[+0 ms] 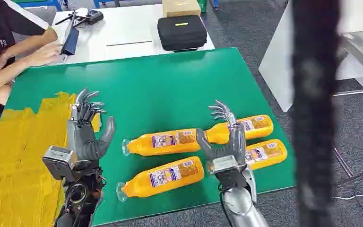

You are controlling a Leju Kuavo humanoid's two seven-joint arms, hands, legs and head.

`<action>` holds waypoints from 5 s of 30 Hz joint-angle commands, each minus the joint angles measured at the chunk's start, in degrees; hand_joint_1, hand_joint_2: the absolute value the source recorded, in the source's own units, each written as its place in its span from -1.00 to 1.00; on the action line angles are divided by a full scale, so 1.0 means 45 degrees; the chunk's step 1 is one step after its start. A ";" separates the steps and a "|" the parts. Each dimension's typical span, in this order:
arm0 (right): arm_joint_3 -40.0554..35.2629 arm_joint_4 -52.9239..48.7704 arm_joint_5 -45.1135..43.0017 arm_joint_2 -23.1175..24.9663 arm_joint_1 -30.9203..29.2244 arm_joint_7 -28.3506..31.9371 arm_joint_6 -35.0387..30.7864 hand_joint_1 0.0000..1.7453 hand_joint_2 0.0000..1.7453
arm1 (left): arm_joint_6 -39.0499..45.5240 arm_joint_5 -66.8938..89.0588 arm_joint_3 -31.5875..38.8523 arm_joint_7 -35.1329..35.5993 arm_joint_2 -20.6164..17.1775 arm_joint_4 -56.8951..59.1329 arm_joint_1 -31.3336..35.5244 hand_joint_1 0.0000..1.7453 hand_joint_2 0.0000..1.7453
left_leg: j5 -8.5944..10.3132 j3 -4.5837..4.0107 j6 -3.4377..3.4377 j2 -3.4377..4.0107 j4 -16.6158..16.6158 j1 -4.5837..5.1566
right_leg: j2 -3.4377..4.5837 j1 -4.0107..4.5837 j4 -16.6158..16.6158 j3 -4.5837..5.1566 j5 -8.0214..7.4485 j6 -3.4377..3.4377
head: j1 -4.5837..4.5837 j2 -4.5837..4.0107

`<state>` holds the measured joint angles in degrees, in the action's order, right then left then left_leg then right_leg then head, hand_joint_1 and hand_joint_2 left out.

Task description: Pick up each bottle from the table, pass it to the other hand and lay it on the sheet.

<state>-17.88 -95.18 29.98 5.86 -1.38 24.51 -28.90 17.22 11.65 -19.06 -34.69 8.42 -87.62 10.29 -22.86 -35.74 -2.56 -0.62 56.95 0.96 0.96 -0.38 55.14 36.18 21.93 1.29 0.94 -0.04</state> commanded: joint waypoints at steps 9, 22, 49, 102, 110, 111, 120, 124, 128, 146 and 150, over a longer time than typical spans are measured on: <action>-0.0721 0.5319 0.7856 -0.0259 -0.3453 -0.4632 0.1244 -1.00 1.00 | -0.0565 0.0115 0.0161 0.0083 0.0250 0.1225 0.0340 -1.00 1.00 | -0.0034 0.0097 0.0043 0.0048 -0.0005 -0.0016 | 0.0023 0.0017 -0.0017 -0.0093 0.0018 -0.0005 | 0.0000 0.0000; -0.2457 1.1735 0.7607 0.0651 -0.6950 -0.4425 0.2422 -1.00 1.00 | -0.0821 -0.0345 0.0194 0.0237 0.0316 0.1786 0.0868 -1.00 1.00 | -0.0023 0.0124 0.0050 0.0051 -0.0004 -0.0023 | 0.0012 0.0025 -0.0011 -0.0121 0.0022 -0.0013 | 0.0000 0.0000; -0.2116 1.4626 0.8550 0.0696 -0.7043 -0.6652 0.3229 -1.00 1.00 | -0.1210 -0.0885 0.0275 0.0233 0.0430 0.2604 0.0943 -1.00 1.00 | 0.0011 0.0065 0.0011 -0.0015 -0.0004 -0.0009 | -0.0029 0.0009 -0.0009 -0.0073 0.0000 -0.0002 | 0.0004 0.0000; 0.2095 1.2407 0.5374 0.0900 -0.5883 -0.2967 0.0080 1.00 1.00 | -0.2478 -0.1182 0.0089 0.0820 0.0456 0.2051 0.0814 -1.00 1.00 | 0.0008 0.0068 0.0017 -0.0002 0.0013 -0.0008 | -0.0029 0.0012 0.0006 -0.0076 -0.0006 -0.0020 | 0.0000 0.0000; 0.2926 1.0099 0.1205 0.1278 -0.4977 0.0264 -0.0414 1.00 1.00 | -0.3166 -0.1379 -0.0293 0.1686 0.0231 0.2031 0.1053 -1.00 1.00 | 0.0000 0.0070 0.0025 -0.0012 0.0018 -0.0007 | -0.0044 0.0012 0.0016 -0.0076 0.0007 -0.0023 | 0.0000 0.0000; 0.2926 1.0099 0.1205 0.1278 -0.4977 0.0264 -0.0414 1.00 1.00 | -0.3166 -0.1379 -0.0293 0.1686 0.0231 0.2031 0.1053 -1.00 1.00 | 0.0000 0.0070 0.0025 -0.0012 0.0018 -0.0007 | -0.0044 0.0012 0.0016 -0.0076 0.0007 -0.0023 | 0.0000 0.0000; 0.2819 0.9770 0.0475 0.1262 -0.4853 0.0498 -0.0218 1.00 1.00 | -0.3411 -0.1511 -0.0391 0.1995 0.0156 0.2165 0.1161 -1.00 1.00 | 0.0017 0.0047 0.0012 -0.0014 0.0010 -0.0002 | -0.0040 0.0006 0.0009 -0.0051 -0.0009 -0.0020 | 0.0000 0.0000; 0.1532 0.9884 -0.1861 0.1244 -0.4840 0.1075 0.0385 1.00 1.00 | -0.5759 -0.2764 -0.1481 0.2875 0.0148 0.3471 0.2193 -1.00 1.00 | 0.0019 0.0046 0.0010 -0.0004 0.0003 -0.0003 | -0.0031 0.0007 0.0000 -0.0049 -0.0014 -0.0019 | 0.0000 0.0000; 0.1053 0.9850 -0.1665 0.1305 -0.4869 0.0899 0.0773 1.00 1.00 | -0.5916 -0.2826 -0.1629 0.3094 0.0172 0.3502 0.2316 -1.00 1.00 | 0.0010 0.0058 0.0018 0.0000 0.0006 -0.0004 | -0.0031 0.0009 0.0006 -0.0059 -0.0006 -0.0021 | 0.0000 0.0000; -0.1375 0.9022 -0.1512 0.1120 -0.4182 0.1816 0.4023 1.00 1.00 | -0.5834 -0.3290 -0.1659 0.3189 0.0308 0.4345 0.2690 -1.00 1.00 | -0.0031 0.0113 0.0047 0.0021 0.0021 -0.0019 | -0.0021 0.0024 0.0014 -0.0115 0.0026 -0.0027 | 0.0000 0.0000; -0.1700 0.9019 -0.1303 0.1097 -0.4062 0.1726 0.3830 1.00 1.00 | -0.5736 -0.3501 -0.1649 0.3211 0.0333 0.4631 0.2757 -1.00 1.00 | 0.0013 0.0052 0.0015 -0.0009 0.0003 -0.0006 | -0.0038 0.0011 0.0000 -0.0052 -0.0006 -0.0020 | 0.0004 0.0000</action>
<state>-19.82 -55.25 23.06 12.09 -19.02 32.57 -10.82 -8.81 -3.02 -24.74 -20.65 10.91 -73.53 19.51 -22.71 -35.74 -2.65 -0.66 56.96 0.97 0.89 -0.37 55.15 36.18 21.80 1.22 0.96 -0.04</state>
